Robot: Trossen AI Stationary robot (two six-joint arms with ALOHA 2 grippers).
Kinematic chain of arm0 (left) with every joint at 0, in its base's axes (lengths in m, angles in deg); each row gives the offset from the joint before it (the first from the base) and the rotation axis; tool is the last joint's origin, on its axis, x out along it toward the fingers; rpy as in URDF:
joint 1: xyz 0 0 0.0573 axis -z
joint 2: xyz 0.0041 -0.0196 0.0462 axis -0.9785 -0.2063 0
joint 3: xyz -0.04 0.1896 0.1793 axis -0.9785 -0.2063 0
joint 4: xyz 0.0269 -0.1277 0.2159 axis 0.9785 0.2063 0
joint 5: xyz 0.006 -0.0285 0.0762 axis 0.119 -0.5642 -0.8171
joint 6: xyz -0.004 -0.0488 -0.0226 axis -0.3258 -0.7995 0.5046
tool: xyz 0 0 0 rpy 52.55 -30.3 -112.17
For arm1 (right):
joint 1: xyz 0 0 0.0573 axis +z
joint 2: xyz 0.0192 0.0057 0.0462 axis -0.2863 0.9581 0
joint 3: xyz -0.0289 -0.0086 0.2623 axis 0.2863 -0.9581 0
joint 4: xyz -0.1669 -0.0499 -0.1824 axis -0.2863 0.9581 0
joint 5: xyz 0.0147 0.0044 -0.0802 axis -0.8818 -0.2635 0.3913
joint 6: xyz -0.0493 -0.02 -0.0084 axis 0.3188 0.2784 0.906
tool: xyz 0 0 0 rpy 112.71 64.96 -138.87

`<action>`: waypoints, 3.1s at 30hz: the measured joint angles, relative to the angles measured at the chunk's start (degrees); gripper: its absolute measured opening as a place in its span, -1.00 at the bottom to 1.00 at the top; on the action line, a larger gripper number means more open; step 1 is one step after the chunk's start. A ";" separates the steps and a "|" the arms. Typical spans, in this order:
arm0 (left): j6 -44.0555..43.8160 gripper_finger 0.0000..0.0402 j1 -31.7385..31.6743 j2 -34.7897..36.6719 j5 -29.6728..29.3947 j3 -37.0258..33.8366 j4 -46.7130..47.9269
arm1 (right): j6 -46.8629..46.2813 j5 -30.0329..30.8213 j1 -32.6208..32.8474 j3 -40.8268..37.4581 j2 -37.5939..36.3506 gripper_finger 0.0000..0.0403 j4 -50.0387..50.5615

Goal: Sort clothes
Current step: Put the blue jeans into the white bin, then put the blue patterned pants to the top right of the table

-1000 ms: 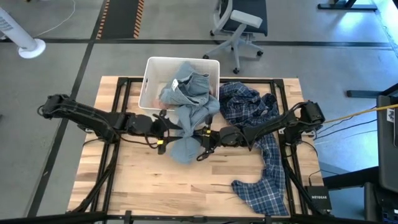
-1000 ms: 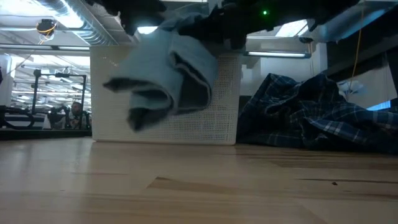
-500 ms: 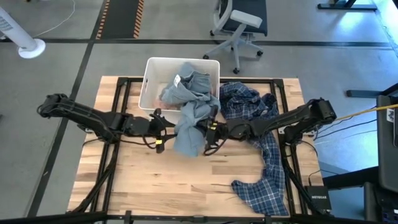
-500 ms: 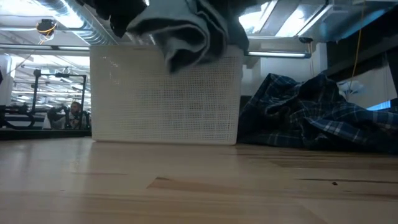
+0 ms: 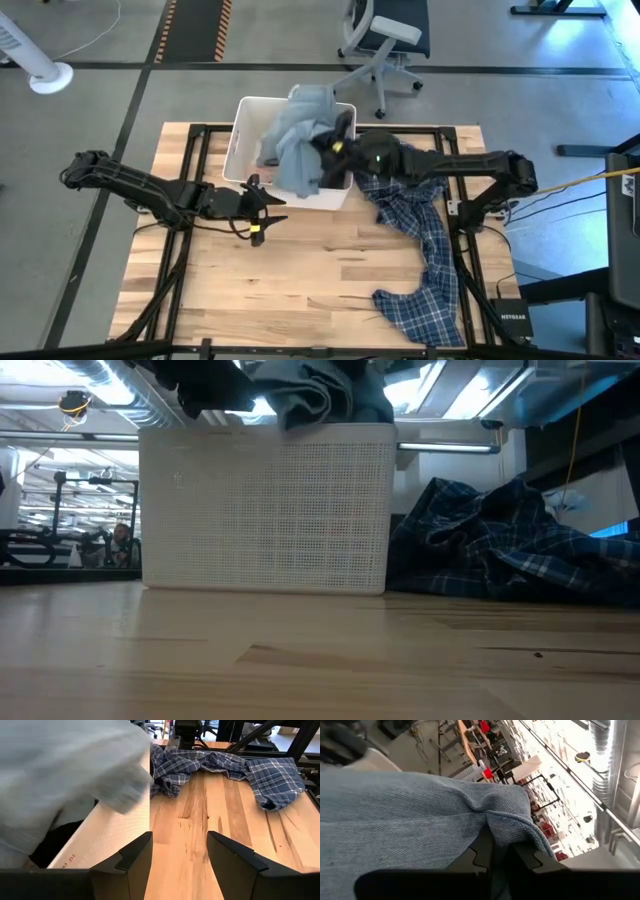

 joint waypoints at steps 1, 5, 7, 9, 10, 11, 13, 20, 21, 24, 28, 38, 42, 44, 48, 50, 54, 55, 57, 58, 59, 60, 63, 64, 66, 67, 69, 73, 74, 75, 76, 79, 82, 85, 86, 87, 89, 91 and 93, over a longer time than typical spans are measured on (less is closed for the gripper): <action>0.04 -0.09 0.00 0.00 0.02 0.00 0.01 | -0.77 -1.55 -1.40 0.18 0.14 -0.81 -0.17; 0.06 -0.09 0.00 0.00 0.02 0.00 0.01 | -4.69 -5.12 -7.21 0.21 1.80 -0.81 -0.83; 0.06 -0.09 0.00 0.00 0.04 0.00 -0.04 | -7.56 -6.98 -10.10 0.23 3.41 -0.81 -0.94; 0.06 -0.09 0.00 0.00 0.04 0.00 -0.13 | -10.39 -8.50 -12.53 0.23 5.70 -0.81 -0.77; 0.06 -0.09 -0.02 0.00 0.04 0.00 -0.09 | -11.77 -9.33 -13.52 0.23 6.90 -0.81 -0.30; 0.06 -0.09 0.00 0.00 0.04 0.00 -0.08 | -13.08 -10.13 -14.24 0.23 8.32 -0.81 0.05; 0.19 -0.09 -0.01 0.00 0.04 0.00 -0.08 | -14.73 -11.52 -15.35 0.23 10.91 -0.81 0.43; 1.59 -0.09 0.00 0.00 0.07 0.00 -0.10 | -15.41 -12.80 -15.74 0.28 19.55 -0.80 0.83; 1.59 -0.09 0.00 -0.02 0.07 0.00 -0.08 | -15.79 -13.32 -15.74 0.28 20.59 -0.80 0.68; 1.59 -0.09 0.00 -0.02 0.07 0.00 -0.11 | -17.51 -14.67 -15.83 0.38 23.63 -0.80 -0.14; 1.59 -0.09 0.00 -0.02 0.07 0.00 -0.16 | -17.85 -15.66 -15.51 0.58 25.85 -0.80 0.31; 1.59 -0.09 0.00 -0.02 0.07 0.00 -0.14 | -22.78 -17.08 -15.16 3.04 25.95 -0.71 1.77; 1.59 -0.09 0.00 -0.02 0.07 0.00 -0.11 | -22.45 -17.06 -14.62 5.77 26.38 -0.56 4.93; 1.59 -0.09 0.00 -0.02 0.07 0.00 -0.08 | -21.12 -17.13 -14.48 7.15 26.38 -0.45 6.43; 1.59 -0.09 0.00 -0.02 0.07 0.00 0.38 | -17.80 -16.60 -14.11 11.31 26.38 -0.23 11.41; 1.59 -0.09 0.00 -0.02 0.05 0.00 0.51 | -16.55 -16.43 -13.86 14.17 26.38 -0.13 15.23; 1.59 -0.09 -0.01 -0.02 0.05 0.00 0.92 | -14.35 -15.99 -13.37 21.37 26.38 0.01 26.79; 1.59 -0.09 0.00 -0.02 0.06 0.00 0.97 | -13.46 -15.90 -13.32 23.11 26.38 0.03 29.64; 1.59 -0.09 0.00 -0.02 0.07 0.00 1.19 | -11.91 -15.41 -12.73 26.66 26.38 0.04 35.18; 1.59 -0.09 0.00 -0.02 0.04 0.00 1.21 | -11.40 -14.90 -12.54 28.48 26.38 0.05 38.00; 1.59 -0.09 -0.02 -0.02 0.04 0.00 1.20 | -10.83 -14.55 -12.16 30.36 26.38 0.05 40.59; 1.53 -0.09 0.00 -0.02 0.04 0.00 1.21 | -10.33 -14.06 -11.87 32.15 26.38 0.05 43.02; 1.32 -0.09 0.00 -0.02 0.04 0.00 1.20 | -9.68 -13.01 -11.09 36.57 26.23 0.05 49.55; 1.29 -0.09 0.00 -0.02 0.04 0.00 1.19 | -9.07 -12.96 -10.94 37.82 26.21 0.05 51.91; 1.22 -0.09 0.00 -0.02 0.04 0.00 1.19 | -8.84 -12.68 -10.38 39.89 26.21 0.05 56.35; 1.16 -0.09 0.00 -0.02 0.04 0.00 1.17 | -8.80 -12.58 -10.32 40.83 26.21 0.05 58.40; 0.93 -0.09 -0.02 -0.03 0.04 0.00 1.19 | -8.82 -12.55 -9.75 42.52 26.21 0.05 61.75; 0.91 -0.09 -0.01 -0.04 0.04 0.00 1.21 | -8.83 -11.77 -8.25 45.86 26.16 0.05 70.39; 0.91 -0.09 0.00 -0.04 0.04 0.00 1.23 | -8.88 -11.40 -7.63 46.83 26.16 0.05 72.81; 0.91 -0.09 -0.01 -0.04 0.04 0.00 1.28 | -9.19 -11.03 -6.95 47.53 25.94 0.05 74.90; 0.91 -0.09 0.00 -0.04 0.04 0.00 1.32 | -9.86 -10.80 -6.14 47.71 25.41 0.05 76.55; 0.91 -0.09 0.00 -0.04 0.04 0.00 1.59 | -11.36 -10.13 -3.49 47.77 23.41 0.05 81.40; 0.91 -0.09 0.00 -0.04 0.04 -0.02 1.67 | -14.39 -6.58 0.04 47.77 21.57 0.05 86.44; 0.91 -0.09 0.00 -0.04 0.04 -0.02 1.75 | -18.00 -2.20 4.10 47.75 19.45 0.05 90.05; 0.91 -0.09 0.00 -0.04 0.05 -0.02 1.78 | -19.33 -0.79 5.55 47.75 18.71 0.05 91.18; 0.77 -0.09 0.00 -0.04 0.04 -0.02 1.90 | -20.75 0.63 6.97 47.75 17.99 0.05 92.48; 0.42 -0.09 0.00 -0.04 0.04 -0.02 1.93 | -23.92 3.60 9.76 47.69 16.78 0.05 94.92; 0.23 -0.09 0.00 -0.04 0.04 -0.02 2.00 | -27.27 7.04 12.68 46.69 15.33 0.05 96.83; 0.08 -0.09 0.00 -0.04 0.04 -0.02 2.00 | -30.64 10.64 15.51 44.72 13.57 0.05 98.21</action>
